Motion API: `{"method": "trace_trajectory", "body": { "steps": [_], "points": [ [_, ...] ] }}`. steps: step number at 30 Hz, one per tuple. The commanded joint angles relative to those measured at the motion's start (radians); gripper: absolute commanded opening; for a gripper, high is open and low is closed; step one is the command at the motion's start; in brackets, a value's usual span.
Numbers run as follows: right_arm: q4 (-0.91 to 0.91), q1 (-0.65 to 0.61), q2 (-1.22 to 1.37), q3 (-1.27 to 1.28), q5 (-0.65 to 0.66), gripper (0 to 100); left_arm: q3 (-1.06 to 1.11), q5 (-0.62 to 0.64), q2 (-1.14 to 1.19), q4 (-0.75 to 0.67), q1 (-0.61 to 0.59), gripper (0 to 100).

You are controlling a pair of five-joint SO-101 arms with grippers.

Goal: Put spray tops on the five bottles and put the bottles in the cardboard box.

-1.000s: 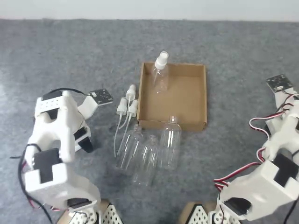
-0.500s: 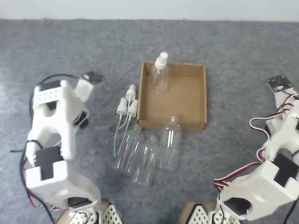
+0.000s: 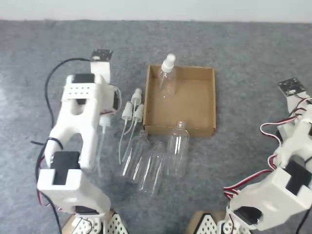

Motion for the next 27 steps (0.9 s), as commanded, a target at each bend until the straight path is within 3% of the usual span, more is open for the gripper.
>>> {"method": "trace_trajectory", "body": {
  "steps": [1, 4, 10, 18, 27],
  "points": [
    [0.021, -0.030, 0.007, 0.015, 0.021, 0.6, 0.064, 0.081, -0.072, -0.103, 0.008, 1],
    [0.015, -0.031, 0.007, -0.003, 0.044, 0.6, 0.097, 0.083, -0.072, -0.147, -0.023, 1],
    [0.025, -0.053, 0.007, -0.015, -0.043, 0.9, 0.124, 0.068, -0.072, -0.186, -0.043, 1],
    [0.119, -0.054, -0.002, -0.017, -0.124, 21.7, 0.148, 0.063, -0.072, -0.199, -0.041, 1],
    [0.318, -0.051, -0.004, -0.189, -0.209, 23.6, 0.148, 0.058, -0.072, -0.199, -0.040, 1]
  ]
}}
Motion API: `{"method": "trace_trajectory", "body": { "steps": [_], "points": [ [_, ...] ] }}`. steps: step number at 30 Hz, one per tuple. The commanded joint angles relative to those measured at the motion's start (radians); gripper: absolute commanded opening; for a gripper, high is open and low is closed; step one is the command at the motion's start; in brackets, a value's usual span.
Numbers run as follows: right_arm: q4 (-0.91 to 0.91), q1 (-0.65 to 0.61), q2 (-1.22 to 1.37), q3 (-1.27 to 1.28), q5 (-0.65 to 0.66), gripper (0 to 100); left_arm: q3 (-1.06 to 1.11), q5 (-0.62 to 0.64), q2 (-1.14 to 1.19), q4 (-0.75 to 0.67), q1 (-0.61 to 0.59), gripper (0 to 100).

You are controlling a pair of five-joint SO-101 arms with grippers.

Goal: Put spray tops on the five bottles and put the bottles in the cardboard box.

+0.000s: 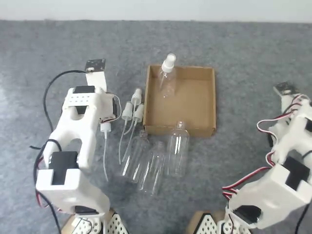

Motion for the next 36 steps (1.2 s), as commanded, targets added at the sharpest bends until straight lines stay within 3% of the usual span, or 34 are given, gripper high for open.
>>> {"method": "trace_trajectory", "body": {
  "steps": [1, 9, 18, 36],
  "points": [
    [0.073, -0.004, -0.021, -0.115, -0.035, 23.6, -0.004, -0.023, -0.072, -0.018, -0.002, 1],
    [0.272, -0.002, -0.076, -0.153, 0.048, 23.8, -0.004, -0.035, -0.072, -0.018, -0.002, 1],
    [0.079, 0.019, -0.372, 0.207, 0.095, 23.7, -0.004, -0.035, -0.072, -0.017, 0.002, 1],
    [-0.045, 0.050, -0.051, 0.081, 0.074, 20.5, 0.016, -0.035, -0.072, -0.040, 0.005, 1]
  ]
}}
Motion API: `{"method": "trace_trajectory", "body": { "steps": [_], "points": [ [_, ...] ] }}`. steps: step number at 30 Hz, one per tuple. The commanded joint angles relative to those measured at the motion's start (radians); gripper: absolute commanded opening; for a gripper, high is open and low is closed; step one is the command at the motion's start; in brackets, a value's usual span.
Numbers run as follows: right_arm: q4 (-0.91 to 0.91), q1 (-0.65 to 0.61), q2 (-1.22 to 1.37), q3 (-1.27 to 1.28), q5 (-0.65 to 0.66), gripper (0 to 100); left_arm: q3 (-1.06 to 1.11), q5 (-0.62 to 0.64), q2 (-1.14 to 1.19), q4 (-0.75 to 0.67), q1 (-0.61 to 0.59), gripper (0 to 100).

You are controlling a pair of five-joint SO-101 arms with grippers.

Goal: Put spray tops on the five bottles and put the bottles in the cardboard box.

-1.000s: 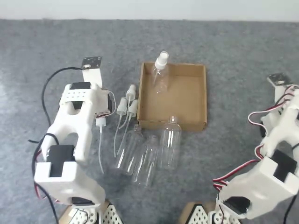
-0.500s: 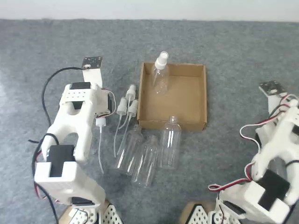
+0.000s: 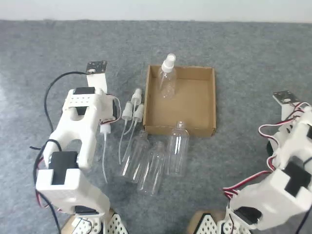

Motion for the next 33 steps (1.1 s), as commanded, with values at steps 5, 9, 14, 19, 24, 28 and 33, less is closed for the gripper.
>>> {"method": "trace_trajectory", "body": {
  "steps": [5, 9, 14, 19, 24, 28, 33],
  "points": [
    [-0.036, -0.010, 0.015, -0.057, -0.006, 0.0, -0.002, -0.011, -0.072, -0.023, 0.006, 1],
    [-0.036, -0.019, -0.004, -0.084, 0.002, 0.6, -0.002, -0.011, -0.072, -0.023, 0.006, 1],
    [-0.087, -0.093, -0.025, -0.166, 0.072, 0.6, -0.004, -0.011, -0.072, -0.023, -0.002, 1],
    [-0.137, -0.194, 0.015, -0.226, 0.072, 0.6, -0.004, -0.008, -0.072, -0.023, -0.002, 1],
    [-0.180, -0.219, 0.073, -0.236, 0.014, 0.7, -0.001, -0.008, -0.072, -0.023, -0.002, 1],
    [-0.173, -0.216, 0.096, -0.230, -0.023, 12.1, -0.001, -0.009, -0.072, -0.023, -0.002, 1],
    [-0.105, -0.223, 0.093, -0.249, -0.095, 26.9, -0.001, -0.011, -0.072, -0.023, -0.002, 1]
  ]
}}
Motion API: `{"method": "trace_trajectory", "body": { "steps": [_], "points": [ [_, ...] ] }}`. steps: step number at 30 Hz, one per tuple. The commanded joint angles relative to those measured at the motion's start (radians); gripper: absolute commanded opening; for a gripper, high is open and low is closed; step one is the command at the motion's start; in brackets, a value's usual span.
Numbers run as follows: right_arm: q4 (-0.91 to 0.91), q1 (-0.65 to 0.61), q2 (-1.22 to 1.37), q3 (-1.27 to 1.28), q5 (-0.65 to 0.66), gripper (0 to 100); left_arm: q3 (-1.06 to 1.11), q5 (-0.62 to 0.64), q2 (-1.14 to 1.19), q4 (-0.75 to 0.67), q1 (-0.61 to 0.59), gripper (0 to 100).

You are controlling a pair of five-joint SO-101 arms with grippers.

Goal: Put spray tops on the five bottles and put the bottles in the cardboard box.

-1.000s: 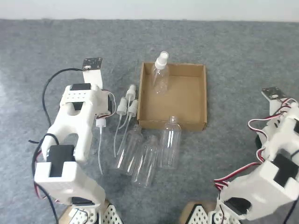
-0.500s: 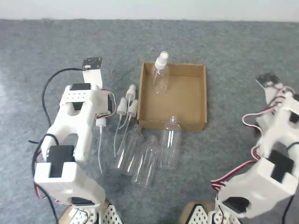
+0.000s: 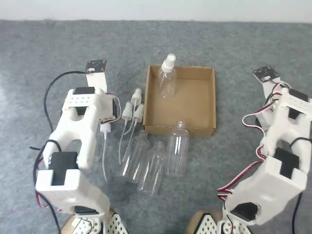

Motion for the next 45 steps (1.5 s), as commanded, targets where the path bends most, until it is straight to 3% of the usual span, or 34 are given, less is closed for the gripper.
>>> {"method": "trace_trajectory", "body": {
  "steps": [1, 8, 20, 28, 30, 39, 45],
  "points": [
    [0.054, -0.013, -0.021, -0.084, -0.061, 27.0, -0.001, -0.011, -0.066, -0.018, -0.002, 1],
    [0.199, -0.005, -0.013, -0.209, -0.181, 27.0, -0.001, -0.011, -0.066, -0.018, 0.000, 1],
    [0.205, -0.007, 0.127, -0.273, -0.244, 26.9, -0.001, -0.011, -0.066, -0.018, 0.002, 1],
    [0.208, -0.005, 0.133, -0.319, -0.244, 0.5, -0.001, -0.011, -0.066, -0.018, 0.003, 1],
    [0.217, -0.005, 0.113, -0.319, -0.236, 1.2, -0.001, -0.011, -0.066, -0.018, 0.003, 1],
    [0.317, -0.053, -0.208, -0.273, -0.206, 0.6, -0.033, -0.048, -0.117, 0.020, 0.006, 1],
    [0.246, -0.131, -0.573, 0.014, -0.258, 0.6, -0.048, -0.038, -0.324, 0.089, 0.009, 1]
  ]
}}
